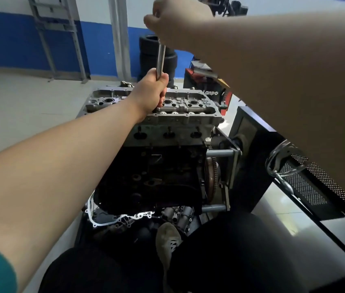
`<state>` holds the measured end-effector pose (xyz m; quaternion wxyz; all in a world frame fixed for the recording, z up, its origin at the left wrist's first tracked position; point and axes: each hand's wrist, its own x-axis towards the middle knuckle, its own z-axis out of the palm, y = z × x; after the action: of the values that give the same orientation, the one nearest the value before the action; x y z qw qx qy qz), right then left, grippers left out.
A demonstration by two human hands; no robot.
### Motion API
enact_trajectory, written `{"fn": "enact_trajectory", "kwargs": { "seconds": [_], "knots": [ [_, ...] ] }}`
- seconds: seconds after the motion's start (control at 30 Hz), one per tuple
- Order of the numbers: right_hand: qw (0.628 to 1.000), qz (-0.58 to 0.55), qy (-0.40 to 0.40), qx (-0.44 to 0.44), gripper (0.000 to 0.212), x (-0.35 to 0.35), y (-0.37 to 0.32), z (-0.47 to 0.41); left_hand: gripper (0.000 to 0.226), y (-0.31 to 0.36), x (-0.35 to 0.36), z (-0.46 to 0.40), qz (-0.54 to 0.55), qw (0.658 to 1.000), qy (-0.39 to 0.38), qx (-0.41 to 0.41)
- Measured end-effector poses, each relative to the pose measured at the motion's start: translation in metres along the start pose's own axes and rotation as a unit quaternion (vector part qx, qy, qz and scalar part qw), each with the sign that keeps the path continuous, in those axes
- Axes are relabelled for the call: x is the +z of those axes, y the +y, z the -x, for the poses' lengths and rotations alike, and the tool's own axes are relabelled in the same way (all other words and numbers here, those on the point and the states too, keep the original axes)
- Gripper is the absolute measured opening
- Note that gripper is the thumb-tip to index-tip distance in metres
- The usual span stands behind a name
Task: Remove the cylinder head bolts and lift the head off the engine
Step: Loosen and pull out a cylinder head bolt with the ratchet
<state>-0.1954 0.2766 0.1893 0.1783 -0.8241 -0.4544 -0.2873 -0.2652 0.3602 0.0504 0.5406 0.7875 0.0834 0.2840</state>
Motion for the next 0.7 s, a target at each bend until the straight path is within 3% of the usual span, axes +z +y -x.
{"fn": "enact_trajectory", "kwargs": {
  "seconds": [0.47,0.7],
  "knots": [
    [0.998,0.0,-0.02,-0.06,0.045,0.0,0.004,-0.01,0.025,-0.002,-0.004,0.005,-0.02,1.0,-0.005,-0.015],
    [0.962,-0.167,-0.169,-0.137,0.017,-0.014,0.029,-0.023,0.032,0.014,-0.019,0.004,0.01,0.997,0.058,0.04]
  ]
}}
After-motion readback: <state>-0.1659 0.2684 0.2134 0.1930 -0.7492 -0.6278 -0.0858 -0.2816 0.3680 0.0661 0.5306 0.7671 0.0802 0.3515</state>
